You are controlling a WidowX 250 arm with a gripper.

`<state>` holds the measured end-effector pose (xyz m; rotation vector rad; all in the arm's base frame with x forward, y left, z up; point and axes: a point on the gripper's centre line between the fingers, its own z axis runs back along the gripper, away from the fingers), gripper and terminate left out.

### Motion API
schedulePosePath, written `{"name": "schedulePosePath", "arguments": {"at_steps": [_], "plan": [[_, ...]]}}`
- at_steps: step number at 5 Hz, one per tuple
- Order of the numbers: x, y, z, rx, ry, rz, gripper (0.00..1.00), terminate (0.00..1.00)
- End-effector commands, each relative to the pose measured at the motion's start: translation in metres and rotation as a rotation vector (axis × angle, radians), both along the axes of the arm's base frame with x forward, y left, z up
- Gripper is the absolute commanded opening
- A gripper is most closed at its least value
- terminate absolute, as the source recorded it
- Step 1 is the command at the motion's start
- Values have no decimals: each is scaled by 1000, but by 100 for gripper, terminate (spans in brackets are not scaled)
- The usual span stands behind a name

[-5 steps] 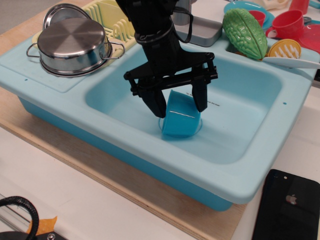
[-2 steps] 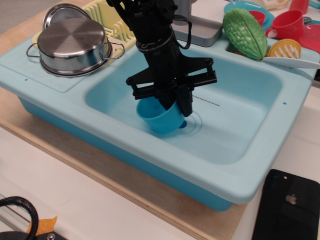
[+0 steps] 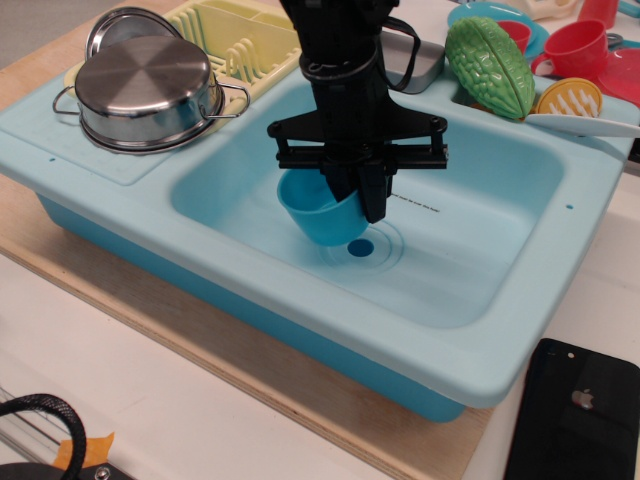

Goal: Flip cup upright

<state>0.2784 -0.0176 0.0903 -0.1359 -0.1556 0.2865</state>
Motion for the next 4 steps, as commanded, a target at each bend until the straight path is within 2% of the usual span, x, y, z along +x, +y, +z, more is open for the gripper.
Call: {"name": "schedulePosePath", "arguments": {"at_steps": [1,3,4], "plan": [[7,3,6,5,-16,-53,100,0],[7,3,6,5,-16,-53,100,0],[7,3,6,5,-16,-53,100,100]]}}
